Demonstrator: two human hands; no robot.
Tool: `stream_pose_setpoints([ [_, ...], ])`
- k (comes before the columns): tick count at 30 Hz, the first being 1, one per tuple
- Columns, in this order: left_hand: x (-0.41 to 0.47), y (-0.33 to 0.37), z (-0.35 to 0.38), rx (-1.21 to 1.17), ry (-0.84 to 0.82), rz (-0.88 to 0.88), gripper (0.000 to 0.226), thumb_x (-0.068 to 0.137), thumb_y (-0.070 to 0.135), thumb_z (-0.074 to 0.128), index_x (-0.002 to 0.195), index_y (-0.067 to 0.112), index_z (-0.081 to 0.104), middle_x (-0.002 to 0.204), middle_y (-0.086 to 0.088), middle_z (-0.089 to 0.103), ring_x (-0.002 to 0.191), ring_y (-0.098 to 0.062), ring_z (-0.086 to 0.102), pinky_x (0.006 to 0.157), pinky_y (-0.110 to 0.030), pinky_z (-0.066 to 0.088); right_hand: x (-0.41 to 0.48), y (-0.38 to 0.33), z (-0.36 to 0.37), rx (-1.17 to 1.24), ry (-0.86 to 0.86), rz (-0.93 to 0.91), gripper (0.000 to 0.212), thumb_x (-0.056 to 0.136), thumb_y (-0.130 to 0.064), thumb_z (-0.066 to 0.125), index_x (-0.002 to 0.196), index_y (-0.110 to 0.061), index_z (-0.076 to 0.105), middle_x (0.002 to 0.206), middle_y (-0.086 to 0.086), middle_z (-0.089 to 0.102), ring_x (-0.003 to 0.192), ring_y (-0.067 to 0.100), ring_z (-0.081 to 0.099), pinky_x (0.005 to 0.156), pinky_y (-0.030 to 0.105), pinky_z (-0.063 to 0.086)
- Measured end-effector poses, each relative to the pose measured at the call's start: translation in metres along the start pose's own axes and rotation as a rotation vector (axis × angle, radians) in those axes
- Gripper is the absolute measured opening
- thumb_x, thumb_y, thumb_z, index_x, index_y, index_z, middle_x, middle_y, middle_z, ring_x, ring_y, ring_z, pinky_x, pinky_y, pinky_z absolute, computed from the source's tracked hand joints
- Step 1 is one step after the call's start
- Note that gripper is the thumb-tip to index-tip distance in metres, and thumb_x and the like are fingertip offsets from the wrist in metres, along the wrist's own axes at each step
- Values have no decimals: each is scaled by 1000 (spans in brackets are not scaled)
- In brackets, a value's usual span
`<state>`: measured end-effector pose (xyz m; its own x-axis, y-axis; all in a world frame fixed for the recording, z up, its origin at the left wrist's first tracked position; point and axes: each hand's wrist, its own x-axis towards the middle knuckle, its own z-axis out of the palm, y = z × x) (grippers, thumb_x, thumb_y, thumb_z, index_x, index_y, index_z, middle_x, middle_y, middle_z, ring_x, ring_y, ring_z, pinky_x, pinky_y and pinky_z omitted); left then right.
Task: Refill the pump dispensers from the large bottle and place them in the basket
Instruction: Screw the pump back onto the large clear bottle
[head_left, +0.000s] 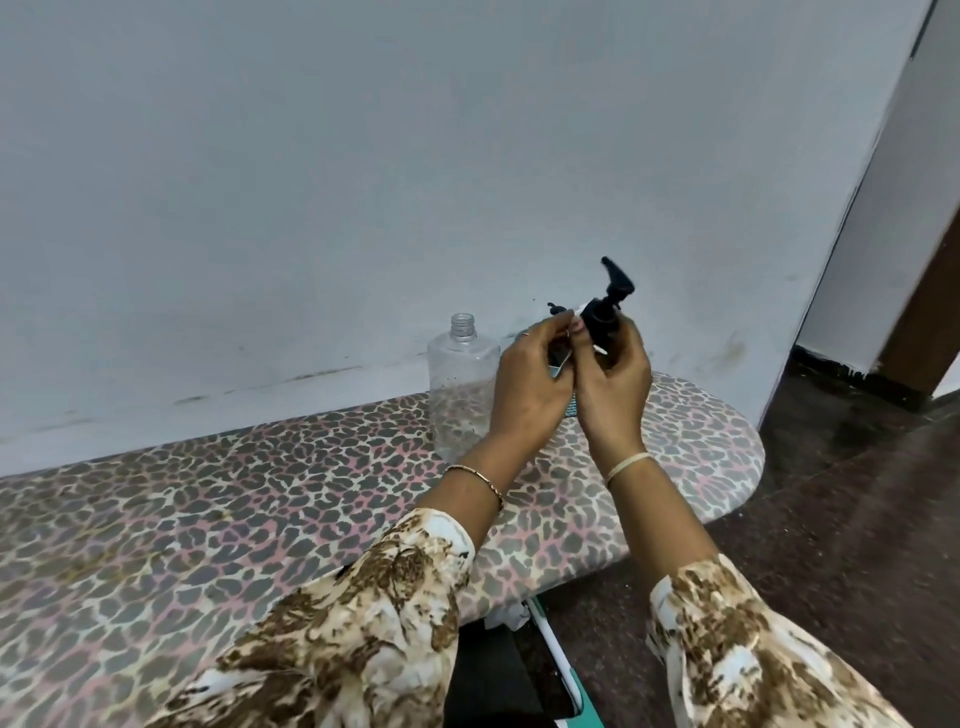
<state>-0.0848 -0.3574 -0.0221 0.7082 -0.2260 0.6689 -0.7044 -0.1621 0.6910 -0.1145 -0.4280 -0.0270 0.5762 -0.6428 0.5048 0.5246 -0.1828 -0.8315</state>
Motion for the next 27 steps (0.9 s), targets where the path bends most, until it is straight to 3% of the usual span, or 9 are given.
stream_pose_setpoints([
  [3, 0, 4, -13, 13, 28, 11, 36, 89, 10, 65, 124, 15, 61, 117, -2, 66, 101, -3, 60, 93, -19, 49, 12, -18, 7, -22, 66, -93, 31, 93, -33, 61, 118, -14, 58, 99, -1, 70, 82, 4, 68, 71, 17, 52],
  [5, -2, 0, -22, 40, 102, -6, 29, 90, 14, 64, 119, 19, 64, 115, 1, 65, 99, 1, 57, 89, -18, 50, 23, -31, 14, 2, 95, -147, 26, 94, -36, 59, 113, -17, 55, 100, 4, 69, 85, 10, 69, 75, 27, 56],
  [7, -4, -8, -30, 39, 201, -49, 19, 91, 17, 64, 109, 22, 67, 108, 5, 66, 100, -4, 59, 86, -27, 53, 35, -43, 22, 40, 104, -177, 24, 94, -38, 58, 110, -20, 52, 96, 3, 69, 88, 14, 70, 75, 35, 59],
  [11, -7, -23, -46, 42, 318, -155, 5, 88, 25, 69, 92, 26, 68, 95, 13, 62, 95, -10, 59, 80, -38, 54, 52, -61, 42, 93, 90, -158, 30, 94, -41, 56, 110, -16, 50, 91, 8, 70, 81, 19, 72, 68, 32, 59],
  [17, -6, -47, -68, 62, 393, -266, 15, 80, 40, 74, 81, 28, 65, 94, 12, 61, 94, -9, 57, 81, -42, 53, 59, -72, 71, 72, 23, -207, 25, 95, -37, 57, 107, -16, 50, 90, -4, 67, 83, 12, 70, 69, 35, 60],
  [21, -3, -62, -73, 155, 361, -309, 47, 70, 51, 79, 107, 29, 61, 114, 9, 53, 110, -14, 52, 89, -41, 52, 64, -76, 80, 50, 6, -229, 20, 95, -38, 56, 105, -22, 50, 83, -4, 69, 77, 12, 71, 70, 37, 60],
  [24, 2, -69, -75, 234, 216, -364, 84, 63, 54, 82, 132, 25, 45, 136, -1, 46, 128, -21, 40, 103, -40, 42, 69, -80, 86, 45, 1, -239, 19, 95, -39, 56, 104, -23, 50, 80, -8, 68, 71, 11, 70, 70, 38, 60],
  [27, 7, -73, -74, 275, 84, -412, 106, 59, 55, 84, 144, 21, 30, 148, -4, 37, 136, -25, 33, 109, -44, 36, 72, -78, 92, 30, -32, -247, 20, 95, -37, 57, 105, -21, 51, 80, -11, 65, 76, 11, 70, 69, 38, 60],
])
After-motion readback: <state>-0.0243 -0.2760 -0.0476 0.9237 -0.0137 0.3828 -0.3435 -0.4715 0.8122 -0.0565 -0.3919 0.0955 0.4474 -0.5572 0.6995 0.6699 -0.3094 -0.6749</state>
